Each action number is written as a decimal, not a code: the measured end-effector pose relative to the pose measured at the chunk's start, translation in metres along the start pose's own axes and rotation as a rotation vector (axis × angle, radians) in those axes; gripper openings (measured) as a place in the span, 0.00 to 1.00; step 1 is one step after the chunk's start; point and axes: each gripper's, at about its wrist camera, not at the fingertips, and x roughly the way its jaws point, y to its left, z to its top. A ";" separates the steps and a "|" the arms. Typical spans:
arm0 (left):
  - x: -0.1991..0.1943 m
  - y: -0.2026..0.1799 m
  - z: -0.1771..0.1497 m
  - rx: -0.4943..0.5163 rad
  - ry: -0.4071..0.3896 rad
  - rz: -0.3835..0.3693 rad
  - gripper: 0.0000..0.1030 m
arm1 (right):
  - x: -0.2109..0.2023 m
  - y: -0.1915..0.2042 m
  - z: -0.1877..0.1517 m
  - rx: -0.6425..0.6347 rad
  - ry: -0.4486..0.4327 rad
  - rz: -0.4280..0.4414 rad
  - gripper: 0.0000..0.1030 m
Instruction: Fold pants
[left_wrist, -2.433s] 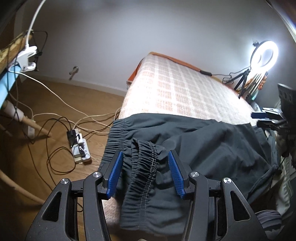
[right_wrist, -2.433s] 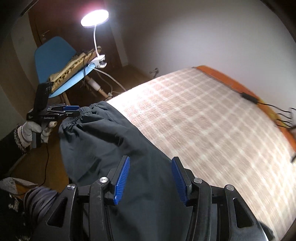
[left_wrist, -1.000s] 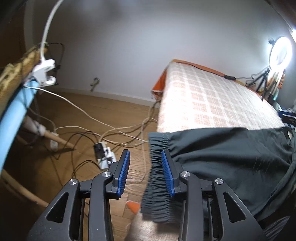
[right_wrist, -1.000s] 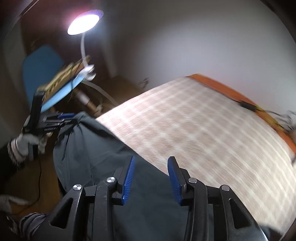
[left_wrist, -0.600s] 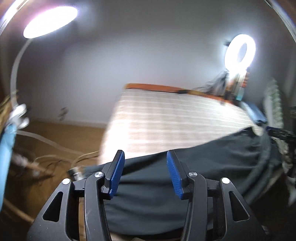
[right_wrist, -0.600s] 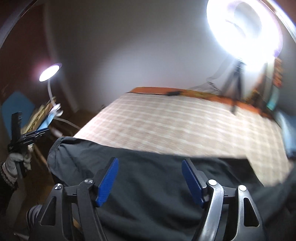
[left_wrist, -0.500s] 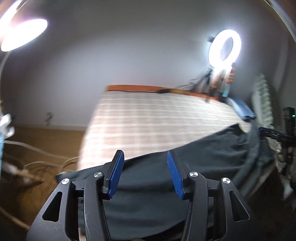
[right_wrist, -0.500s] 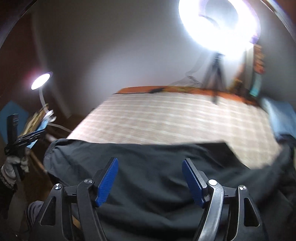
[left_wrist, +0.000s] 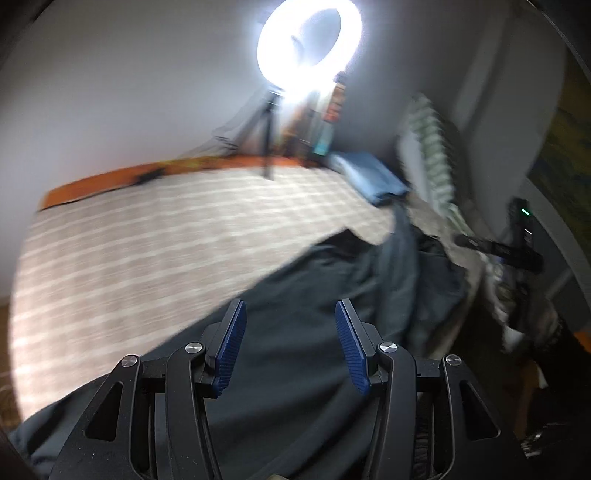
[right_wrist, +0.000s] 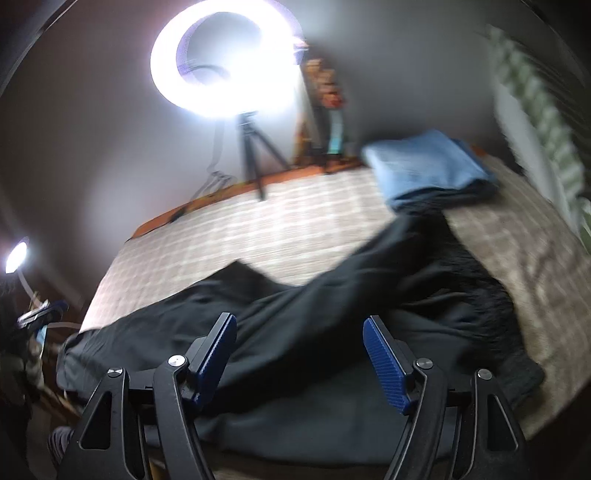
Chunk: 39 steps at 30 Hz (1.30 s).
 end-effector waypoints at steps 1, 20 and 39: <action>0.011 -0.010 0.005 0.016 0.022 -0.030 0.47 | 0.003 -0.013 0.008 0.034 0.006 -0.005 0.72; 0.132 -0.101 -0.046 0.311 0.427 -0.122 0.47 | 0.156 -0.076 0.109 0.194 0.272 -0.302 0.67; 0.105 -0.088 -0.055 0.415 0.317 -0.101 0.02 | 0.006 -0.132 0.029 0.384 -0.035 0.019 0.02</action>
